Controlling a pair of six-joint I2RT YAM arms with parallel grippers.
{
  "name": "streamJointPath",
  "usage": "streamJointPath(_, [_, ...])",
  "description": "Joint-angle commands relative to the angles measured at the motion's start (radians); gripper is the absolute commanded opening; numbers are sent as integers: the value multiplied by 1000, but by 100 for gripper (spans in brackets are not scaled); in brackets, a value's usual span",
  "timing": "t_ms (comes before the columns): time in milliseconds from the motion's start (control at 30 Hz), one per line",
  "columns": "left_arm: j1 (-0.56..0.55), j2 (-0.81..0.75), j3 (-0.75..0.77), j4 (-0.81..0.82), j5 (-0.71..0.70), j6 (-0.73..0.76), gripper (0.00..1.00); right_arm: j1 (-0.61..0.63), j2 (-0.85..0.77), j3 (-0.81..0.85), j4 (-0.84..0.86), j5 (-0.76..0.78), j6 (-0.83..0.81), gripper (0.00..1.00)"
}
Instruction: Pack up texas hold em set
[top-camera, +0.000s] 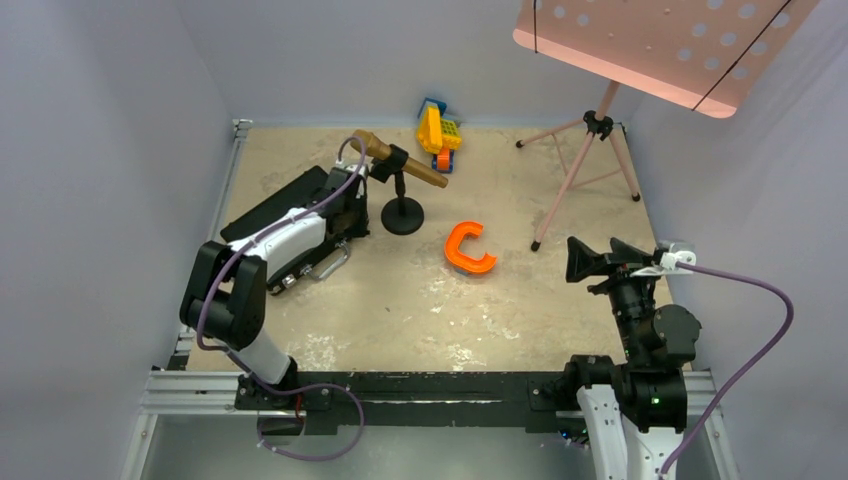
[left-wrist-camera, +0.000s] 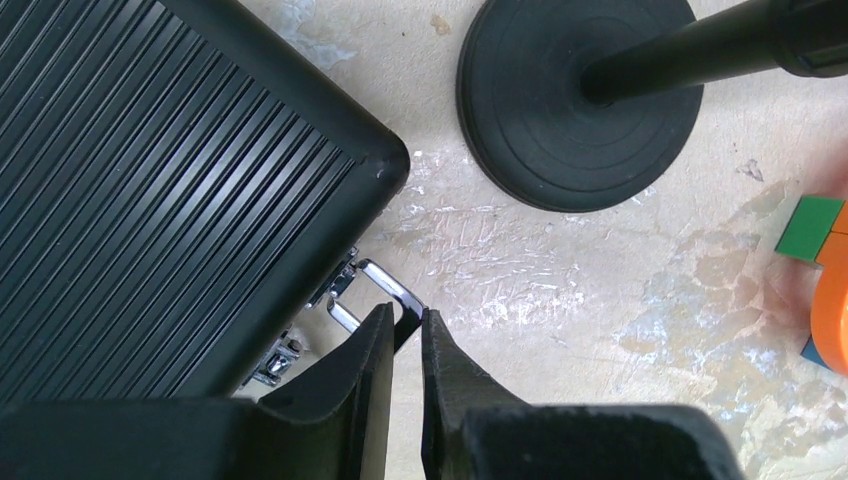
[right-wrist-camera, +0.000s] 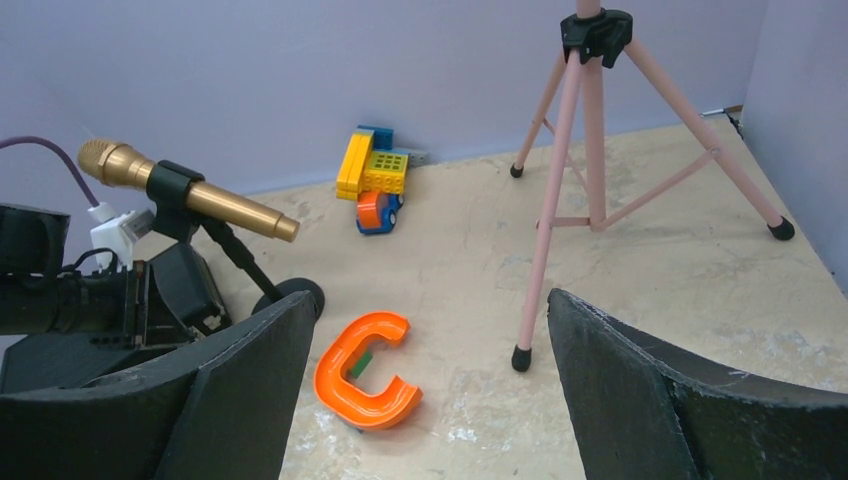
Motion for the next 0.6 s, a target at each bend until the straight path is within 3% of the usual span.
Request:
streamJointPath(0, [-23,47,5,-51,-55,-13,18,6,-10,-4,29,12,6,90])
streamJointPath(567, [-31,108,18,-97,-91,-49,16,11,-13,-6,30,14,6,90])
